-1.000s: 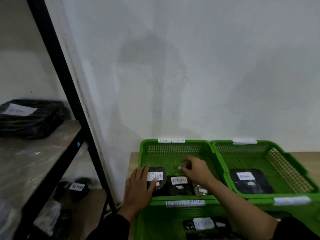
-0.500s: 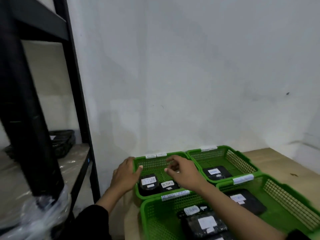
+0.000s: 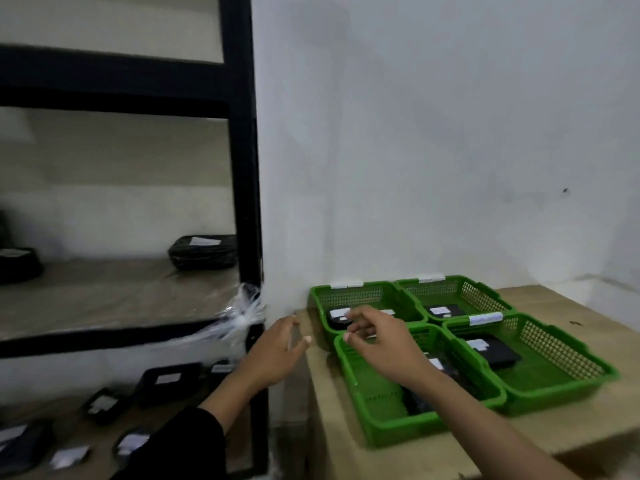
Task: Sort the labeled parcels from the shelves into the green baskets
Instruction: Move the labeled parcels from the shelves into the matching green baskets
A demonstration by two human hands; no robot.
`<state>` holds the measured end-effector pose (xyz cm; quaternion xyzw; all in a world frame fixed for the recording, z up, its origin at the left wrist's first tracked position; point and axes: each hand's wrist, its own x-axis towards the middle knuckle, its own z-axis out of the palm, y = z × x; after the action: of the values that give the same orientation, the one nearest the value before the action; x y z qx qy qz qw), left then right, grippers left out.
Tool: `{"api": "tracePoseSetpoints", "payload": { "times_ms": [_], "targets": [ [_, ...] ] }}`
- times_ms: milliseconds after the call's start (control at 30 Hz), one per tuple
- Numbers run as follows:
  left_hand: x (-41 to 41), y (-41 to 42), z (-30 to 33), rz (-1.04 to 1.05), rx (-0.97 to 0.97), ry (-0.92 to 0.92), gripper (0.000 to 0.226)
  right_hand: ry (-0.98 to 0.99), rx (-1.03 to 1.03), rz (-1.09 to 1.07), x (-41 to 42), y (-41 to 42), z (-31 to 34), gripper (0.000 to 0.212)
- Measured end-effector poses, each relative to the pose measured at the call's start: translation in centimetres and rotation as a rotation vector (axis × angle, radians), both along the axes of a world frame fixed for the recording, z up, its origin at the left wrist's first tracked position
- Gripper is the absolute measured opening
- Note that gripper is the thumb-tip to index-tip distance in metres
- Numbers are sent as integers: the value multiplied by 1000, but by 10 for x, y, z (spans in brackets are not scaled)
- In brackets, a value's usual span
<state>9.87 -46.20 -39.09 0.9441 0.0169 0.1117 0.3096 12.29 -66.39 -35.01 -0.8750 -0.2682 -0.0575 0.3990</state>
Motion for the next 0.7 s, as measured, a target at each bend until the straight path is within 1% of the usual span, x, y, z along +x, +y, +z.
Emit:
{"api": "tracePoseSetpoints", "payload": {
  "times_ms": [133,233,300,467,700],
  "targets": [
    [-70,36,2,49,-17,34,50,29,-5,24,-58,31,-5,25],
    [-111,75,10,84,-58,8,44,20,-7,68,-85,67,3,23],
    [-136,108,14,128,-58,2,45,12,-11,99,-101,99,9,23],
    [-200,210,20,258,-56,-2,50,13,-16,221,-137,206,20,22],
    [-291,383,28,447,8,45,48,91,86,380,-198,390,16,22]
  ]
}}
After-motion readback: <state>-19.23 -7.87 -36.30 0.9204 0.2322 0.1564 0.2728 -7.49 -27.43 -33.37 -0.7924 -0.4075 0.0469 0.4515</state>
